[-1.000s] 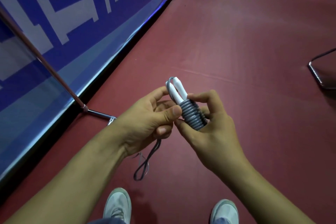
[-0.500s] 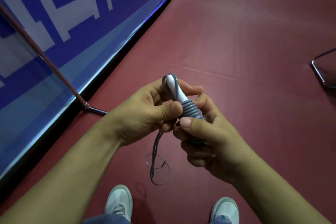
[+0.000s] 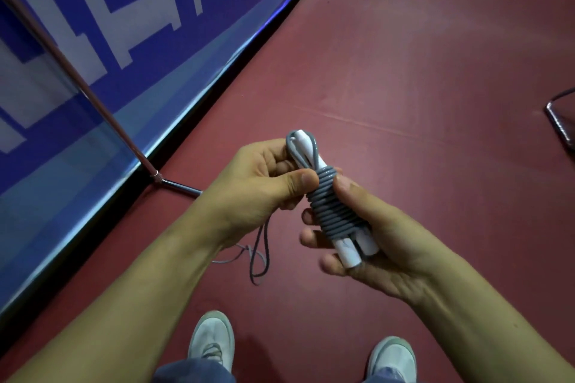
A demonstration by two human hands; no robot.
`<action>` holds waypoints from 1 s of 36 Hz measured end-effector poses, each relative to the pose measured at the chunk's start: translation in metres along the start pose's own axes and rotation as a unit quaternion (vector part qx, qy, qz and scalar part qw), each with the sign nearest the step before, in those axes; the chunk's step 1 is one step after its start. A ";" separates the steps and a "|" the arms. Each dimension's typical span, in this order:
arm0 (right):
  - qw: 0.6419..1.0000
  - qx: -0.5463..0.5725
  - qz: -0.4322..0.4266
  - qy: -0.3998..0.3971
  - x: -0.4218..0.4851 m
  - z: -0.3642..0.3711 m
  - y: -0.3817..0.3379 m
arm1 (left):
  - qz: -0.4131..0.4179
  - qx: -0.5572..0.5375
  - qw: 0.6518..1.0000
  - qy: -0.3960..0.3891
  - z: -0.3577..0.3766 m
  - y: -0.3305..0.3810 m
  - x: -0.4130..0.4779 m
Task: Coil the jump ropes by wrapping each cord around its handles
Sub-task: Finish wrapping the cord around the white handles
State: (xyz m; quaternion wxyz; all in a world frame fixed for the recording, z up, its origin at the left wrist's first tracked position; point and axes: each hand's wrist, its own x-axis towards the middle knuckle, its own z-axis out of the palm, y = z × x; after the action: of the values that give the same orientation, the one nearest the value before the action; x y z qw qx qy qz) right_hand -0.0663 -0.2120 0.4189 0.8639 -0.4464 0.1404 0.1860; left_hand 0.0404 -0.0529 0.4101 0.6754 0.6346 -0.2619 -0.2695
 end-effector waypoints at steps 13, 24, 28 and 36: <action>0.916 -0.317 -0.129 0.209 0.011 0.010 0.014 | 0.021 0.039 0.999 0.029 0.021 0.002 0.002; 0.917 0.145 0.184 -0.322 -0.003 -0.011 -0.002 | -0.004 -0.082 0.994 -0.077 0.012 0.002 0.000; 0.951 0.111 0.172 -0.232 -0.005 -0.011 -0.008 | -0.008 -0.103 0.994 -0.024 0.017 0.000 0.003; 0.867 -0.432 -0.094 0.230 0.003 0.007 0.007 | -0.008 0.081 0.987 0.137 0.020 -0.010 0.009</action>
State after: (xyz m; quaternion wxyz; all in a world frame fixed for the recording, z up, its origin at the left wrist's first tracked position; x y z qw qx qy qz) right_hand -0.0656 -0.2017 0.4170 0.5418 -0.8160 0.1981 0.0379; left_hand 0.0324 -0.0739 0.4016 0.6494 0.7199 -0.1829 -0.1630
